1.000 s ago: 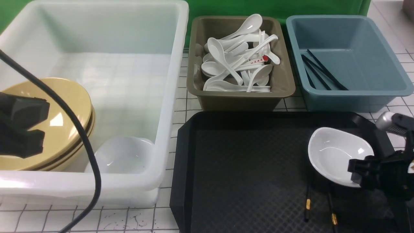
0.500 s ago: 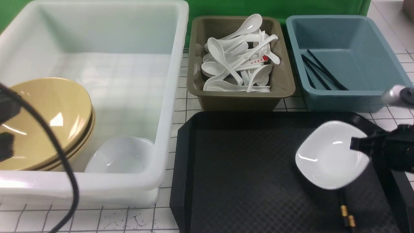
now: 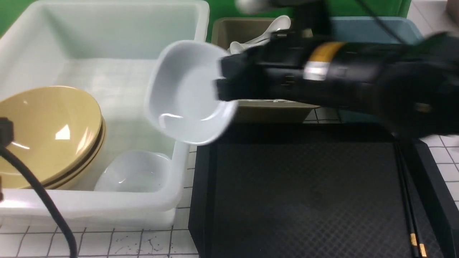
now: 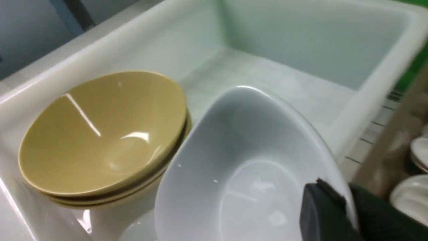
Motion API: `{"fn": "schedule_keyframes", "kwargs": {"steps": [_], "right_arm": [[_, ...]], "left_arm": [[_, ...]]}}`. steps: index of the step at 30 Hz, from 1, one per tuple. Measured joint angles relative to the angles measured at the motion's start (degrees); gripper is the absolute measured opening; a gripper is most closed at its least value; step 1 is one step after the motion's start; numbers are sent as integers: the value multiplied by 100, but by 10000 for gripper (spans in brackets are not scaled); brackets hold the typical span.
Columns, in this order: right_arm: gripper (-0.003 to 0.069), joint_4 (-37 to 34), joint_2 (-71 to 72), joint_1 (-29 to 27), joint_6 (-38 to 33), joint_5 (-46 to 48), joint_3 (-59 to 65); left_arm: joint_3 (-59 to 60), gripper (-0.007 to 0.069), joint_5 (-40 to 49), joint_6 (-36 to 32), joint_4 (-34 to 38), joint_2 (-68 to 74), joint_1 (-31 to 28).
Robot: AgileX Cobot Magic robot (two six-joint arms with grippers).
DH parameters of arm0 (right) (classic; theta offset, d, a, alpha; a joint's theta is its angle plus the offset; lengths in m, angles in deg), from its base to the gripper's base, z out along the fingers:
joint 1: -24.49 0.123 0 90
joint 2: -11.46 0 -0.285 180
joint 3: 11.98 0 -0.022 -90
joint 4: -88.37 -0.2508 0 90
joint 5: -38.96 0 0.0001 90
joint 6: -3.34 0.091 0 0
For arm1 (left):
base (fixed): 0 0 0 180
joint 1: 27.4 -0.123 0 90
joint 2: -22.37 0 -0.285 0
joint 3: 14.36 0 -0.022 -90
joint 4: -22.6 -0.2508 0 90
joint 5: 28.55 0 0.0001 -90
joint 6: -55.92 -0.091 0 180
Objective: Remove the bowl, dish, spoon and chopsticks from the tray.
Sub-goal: Use the right arm to put the plate into the large storage box on the left
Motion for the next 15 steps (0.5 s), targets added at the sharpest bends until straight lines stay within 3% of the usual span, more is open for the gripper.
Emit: {"fn": "schedule_keyframes", "kwargs": {"steps": [9, 11, 15], "right_arm": [[99, -18, -1995, 398, -811, 1296, -1896], [137, -11, -2173, 399, -852, 1628, -2108], [303, 17, -2232, 386, -877, 2287, -2561]], "left_arm": [[239, -7, 241, -5, 16, -4, 0], [239, -7, 234, -12, 16, -4, 0], [239, -7, 148, -58, -11, -11, 0]]}}
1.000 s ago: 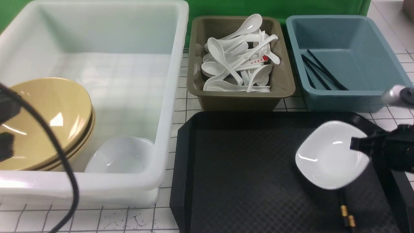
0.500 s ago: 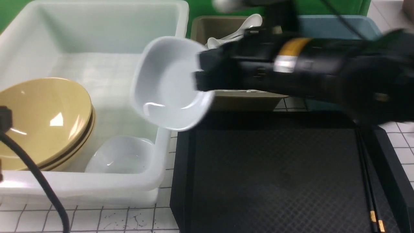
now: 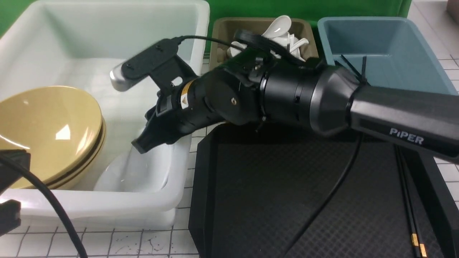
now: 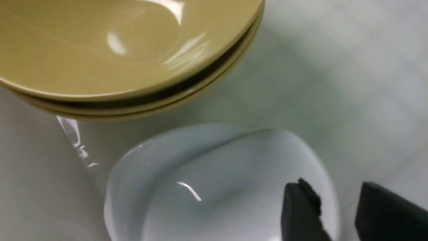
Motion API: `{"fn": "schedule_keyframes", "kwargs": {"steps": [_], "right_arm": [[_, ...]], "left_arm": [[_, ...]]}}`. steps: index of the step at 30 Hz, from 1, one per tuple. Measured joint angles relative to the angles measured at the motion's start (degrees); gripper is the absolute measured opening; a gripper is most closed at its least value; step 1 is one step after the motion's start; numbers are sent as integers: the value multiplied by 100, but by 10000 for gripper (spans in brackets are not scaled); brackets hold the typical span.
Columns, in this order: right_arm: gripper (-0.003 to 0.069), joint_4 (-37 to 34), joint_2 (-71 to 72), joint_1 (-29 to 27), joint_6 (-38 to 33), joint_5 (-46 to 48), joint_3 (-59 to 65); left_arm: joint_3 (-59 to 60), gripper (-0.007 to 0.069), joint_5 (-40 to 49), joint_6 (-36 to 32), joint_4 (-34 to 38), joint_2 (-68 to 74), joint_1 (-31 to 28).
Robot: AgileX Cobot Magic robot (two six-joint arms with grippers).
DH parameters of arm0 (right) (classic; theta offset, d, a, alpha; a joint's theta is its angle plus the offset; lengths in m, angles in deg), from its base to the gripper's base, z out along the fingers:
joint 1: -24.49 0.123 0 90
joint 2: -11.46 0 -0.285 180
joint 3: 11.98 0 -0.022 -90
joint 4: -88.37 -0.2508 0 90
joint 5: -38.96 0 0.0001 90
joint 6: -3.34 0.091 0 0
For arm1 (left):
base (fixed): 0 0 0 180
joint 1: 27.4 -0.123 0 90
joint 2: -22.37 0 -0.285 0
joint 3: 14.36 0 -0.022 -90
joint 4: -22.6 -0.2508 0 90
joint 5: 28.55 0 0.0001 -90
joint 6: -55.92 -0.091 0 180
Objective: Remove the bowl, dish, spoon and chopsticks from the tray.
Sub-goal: Use the right arm to put the plate into the large storage box on the left, then use the right arm to grab a chopstick
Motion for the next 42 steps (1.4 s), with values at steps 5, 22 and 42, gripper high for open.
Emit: {"fn": "schedule_keyframes", "kwargs": {"steps": [5, 22, 42], "right_arm": [[477, 570, 429, -149, -21, 1542, -451], [425, 964, 2532, -3114, 1803, 1697, 4826], [321, 896, 2372, -3441, 1807, 1354, 5444]], "left_arm": [[44, -7, -108, -11, -213, -6, 0], [1484, -7, -1410, 291, -210, -18, 0], [1492, -7, -1832, 305, -169, -18, 0]]}}
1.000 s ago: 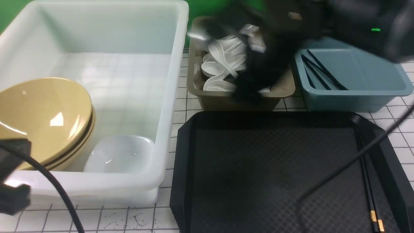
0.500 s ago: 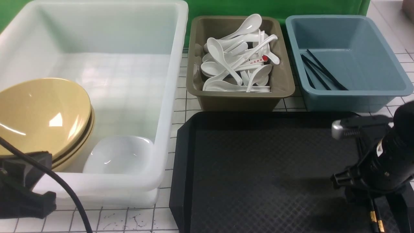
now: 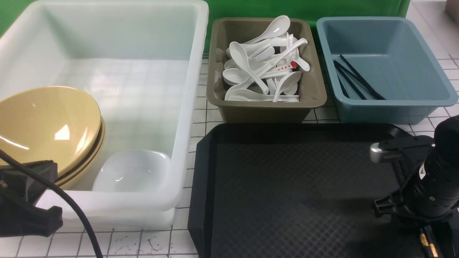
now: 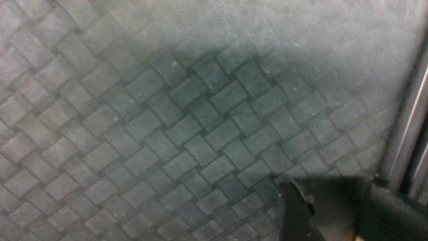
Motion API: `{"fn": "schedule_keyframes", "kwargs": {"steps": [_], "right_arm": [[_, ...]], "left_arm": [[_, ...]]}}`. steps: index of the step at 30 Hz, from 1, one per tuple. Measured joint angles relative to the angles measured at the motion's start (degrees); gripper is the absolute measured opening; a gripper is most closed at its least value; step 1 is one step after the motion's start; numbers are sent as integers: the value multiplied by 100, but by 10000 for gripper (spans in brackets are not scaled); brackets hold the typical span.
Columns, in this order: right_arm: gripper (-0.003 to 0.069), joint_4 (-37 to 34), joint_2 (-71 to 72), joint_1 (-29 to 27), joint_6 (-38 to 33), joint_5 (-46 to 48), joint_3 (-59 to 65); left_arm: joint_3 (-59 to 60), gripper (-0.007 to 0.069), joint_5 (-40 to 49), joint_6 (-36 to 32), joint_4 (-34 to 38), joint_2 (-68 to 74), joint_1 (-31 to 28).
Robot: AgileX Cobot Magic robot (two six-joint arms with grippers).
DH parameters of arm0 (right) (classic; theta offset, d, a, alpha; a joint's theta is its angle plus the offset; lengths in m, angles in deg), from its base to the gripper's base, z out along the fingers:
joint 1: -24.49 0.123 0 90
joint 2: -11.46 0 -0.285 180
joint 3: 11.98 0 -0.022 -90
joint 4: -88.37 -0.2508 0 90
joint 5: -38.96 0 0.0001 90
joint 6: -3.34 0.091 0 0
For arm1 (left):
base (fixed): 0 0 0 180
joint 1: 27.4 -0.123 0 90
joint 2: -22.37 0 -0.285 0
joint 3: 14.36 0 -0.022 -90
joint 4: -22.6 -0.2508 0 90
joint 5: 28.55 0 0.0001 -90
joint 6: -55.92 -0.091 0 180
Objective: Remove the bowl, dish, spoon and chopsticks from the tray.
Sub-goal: Use the right arm to grab a chopstick
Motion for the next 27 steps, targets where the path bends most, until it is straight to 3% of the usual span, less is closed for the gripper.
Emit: {"fn": "schedule_keyframes", "kwargs": {"steps": [13, 20, 23, 27], "right_arm": [[345, 0, 256, -203, -6, 420, 0], [345, -116, -99, -346, -41, 191, 0], [311, -372, -176, -352, -380, 82, -17], [178, -1066, -271, -366, -1250, -146, -13]], "left_arm": [[0, -7, 0, 0, 6, 0, 0], [0, -6, -38, 0, 77, 0, 0], [0, -6, -38, 0, 93, 0, 0], [0, -6, -43, 0, 99, 0, 0]]}}
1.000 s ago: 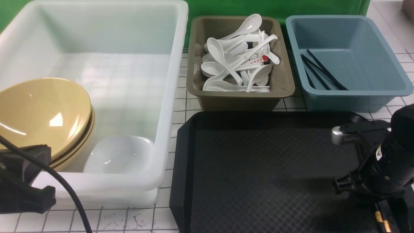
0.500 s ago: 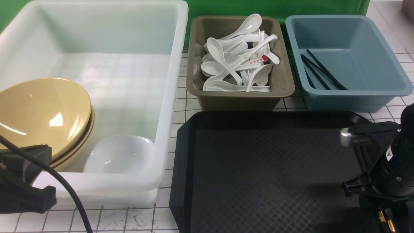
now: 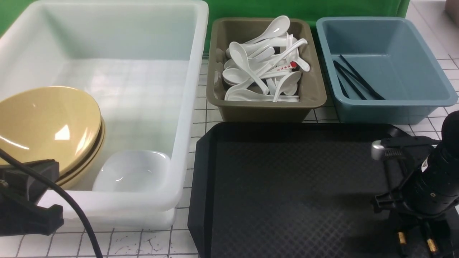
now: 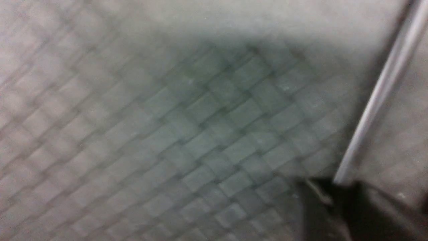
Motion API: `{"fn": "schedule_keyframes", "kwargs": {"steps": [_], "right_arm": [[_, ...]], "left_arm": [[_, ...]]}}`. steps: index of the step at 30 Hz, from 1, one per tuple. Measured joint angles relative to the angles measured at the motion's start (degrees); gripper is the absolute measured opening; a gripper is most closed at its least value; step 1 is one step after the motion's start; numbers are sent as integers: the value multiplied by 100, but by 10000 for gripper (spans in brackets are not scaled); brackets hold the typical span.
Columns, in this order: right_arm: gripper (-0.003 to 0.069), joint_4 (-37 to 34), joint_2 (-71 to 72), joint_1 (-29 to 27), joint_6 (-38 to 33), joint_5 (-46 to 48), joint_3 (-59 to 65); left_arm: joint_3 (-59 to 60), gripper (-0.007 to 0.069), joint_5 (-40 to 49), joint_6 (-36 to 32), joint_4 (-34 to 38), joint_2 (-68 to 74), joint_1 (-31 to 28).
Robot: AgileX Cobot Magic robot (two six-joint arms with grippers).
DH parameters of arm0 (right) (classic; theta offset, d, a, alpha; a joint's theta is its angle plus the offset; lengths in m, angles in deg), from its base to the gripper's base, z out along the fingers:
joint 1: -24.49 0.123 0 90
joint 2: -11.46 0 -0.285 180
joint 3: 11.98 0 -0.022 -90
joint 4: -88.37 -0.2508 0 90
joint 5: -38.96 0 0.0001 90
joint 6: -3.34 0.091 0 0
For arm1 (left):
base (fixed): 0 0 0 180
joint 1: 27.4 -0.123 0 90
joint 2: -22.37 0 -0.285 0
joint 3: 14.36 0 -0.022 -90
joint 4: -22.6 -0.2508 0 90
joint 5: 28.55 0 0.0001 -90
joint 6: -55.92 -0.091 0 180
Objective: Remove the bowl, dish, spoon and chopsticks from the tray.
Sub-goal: Use the right arm to grab a chopstick, then use the right arm to put a chopstick into the small storage box on the right
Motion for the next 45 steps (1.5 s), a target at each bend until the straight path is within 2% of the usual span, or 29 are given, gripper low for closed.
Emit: {"fn": "schedule_keyframes", "kwargs": {"steps": [3, 10, 12, 13, 16, 20, 22, 23, 25, 28, 30, 34, 37, 39, 42, 45], "right_arm": [[87, -347, 39, 0, -303, -71, 11], [83, -610, 299, 5, -814, 16, 124], [83, -630, 699, 12, -949, 351, 155], [83, -625, 1343, 12, -1011, 625, 146], [83, -543, 2136, 12, -1016, 684, 70], [83, -196, 3036, 12, -715, -671, 0], [83, -91, 3020, 12, -560, -1924, -60], [83, -63, 2743, 12, -519, -2703, -194], [83, -47, 2146, 12, -513, -3469, -518], [97, -28, 816, -36, -506, -3899, -1457], [122, -22, 97, -96, -421, -3715, -1991], [250, -16, -1312, -239, -38, -2392, -3553], [354, 2, -1725, -264, -119, -1331, -4254], [394, 14, -1644, -236, -203, -716, -4378], [405, 64, -1388, -188, -149, -283, -4196], [412, 148, -667, -99, 58, 85, -3224]], "left_arm": [[0, -6, -24, 0, 6, 0, 0], [0, -6, -38, 0, 6, 0, 0], [0, -6, -38, 0, 6, 0, 0], [0, -6, -38, 0, 6, 0, 0], [0, -6, -45, 0, 6, 0, 0], [0, -6, -100, 0, 6, 0, 0], [0, -6, -100, 0, 6, 0, 0], [0, -6, -102, 0, 11, 0, 0], [0, -6, -102, 0, 18, 0, 0], [0, -6, -103, 0, 54, 0, 0], [0, -6, -87, 0, 62, 0, 0], [0, -6, -74, 0, 85, 0, 0], [0, -6, -46, 0, 97, 0, 0], [19, -6, -33, 0, 97, -95, 0], [109, -6, -40, -25, 97, -362, 0], [317, -6, -192, -61, 102, -911, 0]]}}
